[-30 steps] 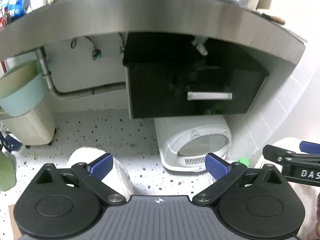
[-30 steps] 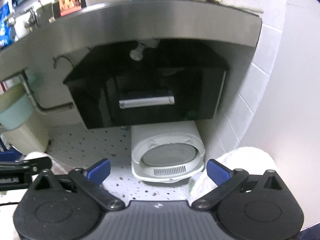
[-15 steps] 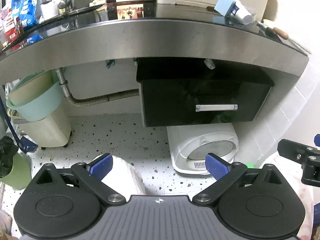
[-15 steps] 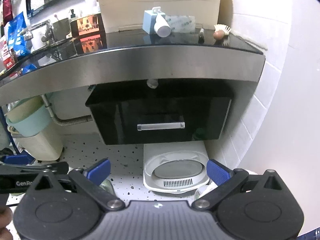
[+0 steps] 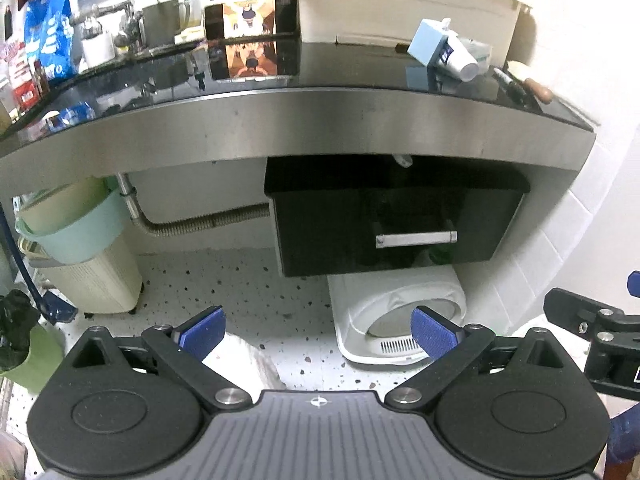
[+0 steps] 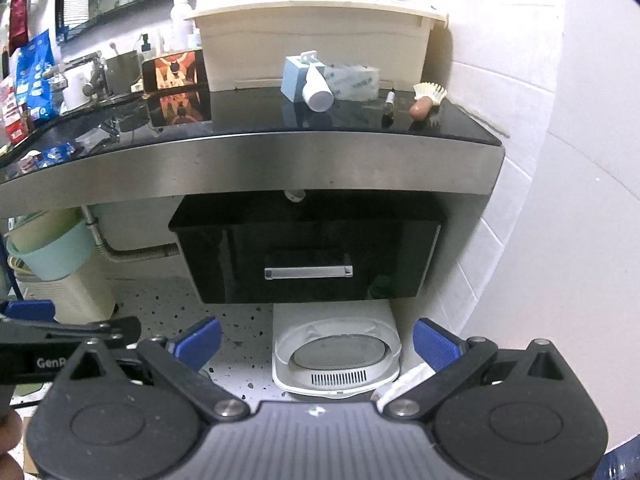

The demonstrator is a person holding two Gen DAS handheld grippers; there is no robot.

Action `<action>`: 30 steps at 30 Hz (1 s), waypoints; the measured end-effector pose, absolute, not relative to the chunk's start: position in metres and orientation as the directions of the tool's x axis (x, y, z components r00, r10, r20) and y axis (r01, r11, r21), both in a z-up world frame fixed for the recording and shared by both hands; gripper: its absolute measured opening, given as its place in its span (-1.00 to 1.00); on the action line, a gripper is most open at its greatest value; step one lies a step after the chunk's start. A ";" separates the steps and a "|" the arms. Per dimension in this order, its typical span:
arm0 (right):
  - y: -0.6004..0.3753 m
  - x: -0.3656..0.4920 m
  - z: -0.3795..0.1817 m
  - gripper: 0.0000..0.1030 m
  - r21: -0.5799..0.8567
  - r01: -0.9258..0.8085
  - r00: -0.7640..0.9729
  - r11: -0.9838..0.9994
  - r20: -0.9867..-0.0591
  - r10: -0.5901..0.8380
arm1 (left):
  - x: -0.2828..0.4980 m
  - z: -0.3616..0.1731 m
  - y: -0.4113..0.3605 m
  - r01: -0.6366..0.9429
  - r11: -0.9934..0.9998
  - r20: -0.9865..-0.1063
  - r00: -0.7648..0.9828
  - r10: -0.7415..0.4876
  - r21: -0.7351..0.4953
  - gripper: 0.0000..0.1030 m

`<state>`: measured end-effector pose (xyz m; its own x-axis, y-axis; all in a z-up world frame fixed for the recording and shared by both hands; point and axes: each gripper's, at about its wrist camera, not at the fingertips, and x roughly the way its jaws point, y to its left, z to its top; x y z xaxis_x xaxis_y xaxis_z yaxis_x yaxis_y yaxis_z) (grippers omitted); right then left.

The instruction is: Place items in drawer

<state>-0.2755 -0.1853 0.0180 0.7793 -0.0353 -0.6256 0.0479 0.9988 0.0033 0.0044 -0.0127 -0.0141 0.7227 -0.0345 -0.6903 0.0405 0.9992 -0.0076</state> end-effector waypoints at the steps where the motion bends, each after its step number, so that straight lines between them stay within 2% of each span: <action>1: -0.185 -0.276 0.019 1.00 0.006 0.045 0.783 0.999 -0.621 -0.032 | 0.004 -0.013 -0.013 0.041 0.999 -0.686 0.727 -0.033 -0.006 0.95; 19: -0.187 -0.283 0.041 1.00 0.036 0.034 0.829 0.999 -0.560 -0.008 | -0.005 0.016 -0.025 0.045 0.999 -0.592 0.805 -0.021 0.026 0.95; 30: -0.187 -0.282 0.044 1.00 0.049 0.035 0.836 0.998 -0.548 -0.003 | -0.002 0.024 -0.021 0.020 0.999 -0.572 0.820 -0.002 0.026 0.95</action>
<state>-0.2822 -0.1865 0.0443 0.8364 -0.0029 -0.5482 0.0353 0.9982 0.0485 -0.0017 -0.0213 0.0240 0.8201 -0.0017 -0.5723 0.0201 0.9995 0.0258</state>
